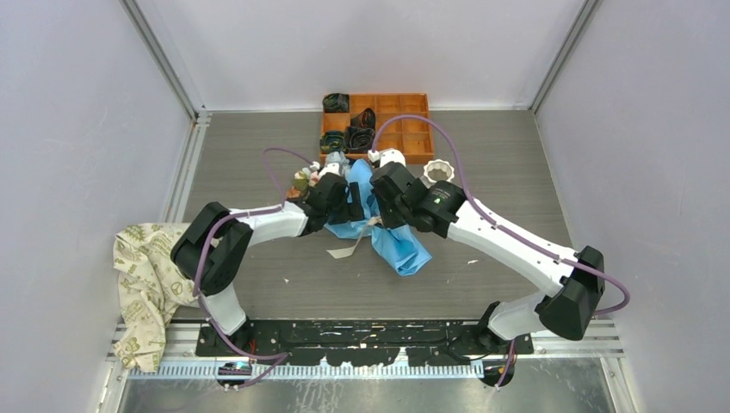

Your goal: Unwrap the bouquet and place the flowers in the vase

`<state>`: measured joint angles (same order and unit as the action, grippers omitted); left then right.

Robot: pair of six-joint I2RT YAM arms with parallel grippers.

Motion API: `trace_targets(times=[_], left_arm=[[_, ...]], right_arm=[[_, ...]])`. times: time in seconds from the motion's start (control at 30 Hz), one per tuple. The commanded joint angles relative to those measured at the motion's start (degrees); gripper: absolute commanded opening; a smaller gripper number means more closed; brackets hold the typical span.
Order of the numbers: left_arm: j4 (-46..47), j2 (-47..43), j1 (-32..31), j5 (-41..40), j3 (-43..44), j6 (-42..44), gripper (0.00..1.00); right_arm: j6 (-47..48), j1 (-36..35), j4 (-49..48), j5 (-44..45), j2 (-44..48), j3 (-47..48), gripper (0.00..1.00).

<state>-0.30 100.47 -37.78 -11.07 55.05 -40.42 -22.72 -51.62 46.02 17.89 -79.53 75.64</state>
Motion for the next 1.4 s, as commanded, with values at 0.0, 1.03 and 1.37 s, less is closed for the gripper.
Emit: trace_targets(times=[0.0,1.03,1.37], left_arm=[[-8.6,4.2,1.1,-5.2,-2.2,2.9,0.85],[-40.6,-43.1,1.2,-30.1,4.5,-0.8,0.91],[-41.8,-49.8,1.1,-28.3,2.8,0.6,0.92]], right_arm=[[1.1,-0.1,-2.1,2.6,6.1,5.8,0.01],[-1.4,-11.9,-2.0,-11.0,-9.8,1.1,0.4],[9.0,-13.9,6.0,2.4,-22.5,7.0,0.43]])
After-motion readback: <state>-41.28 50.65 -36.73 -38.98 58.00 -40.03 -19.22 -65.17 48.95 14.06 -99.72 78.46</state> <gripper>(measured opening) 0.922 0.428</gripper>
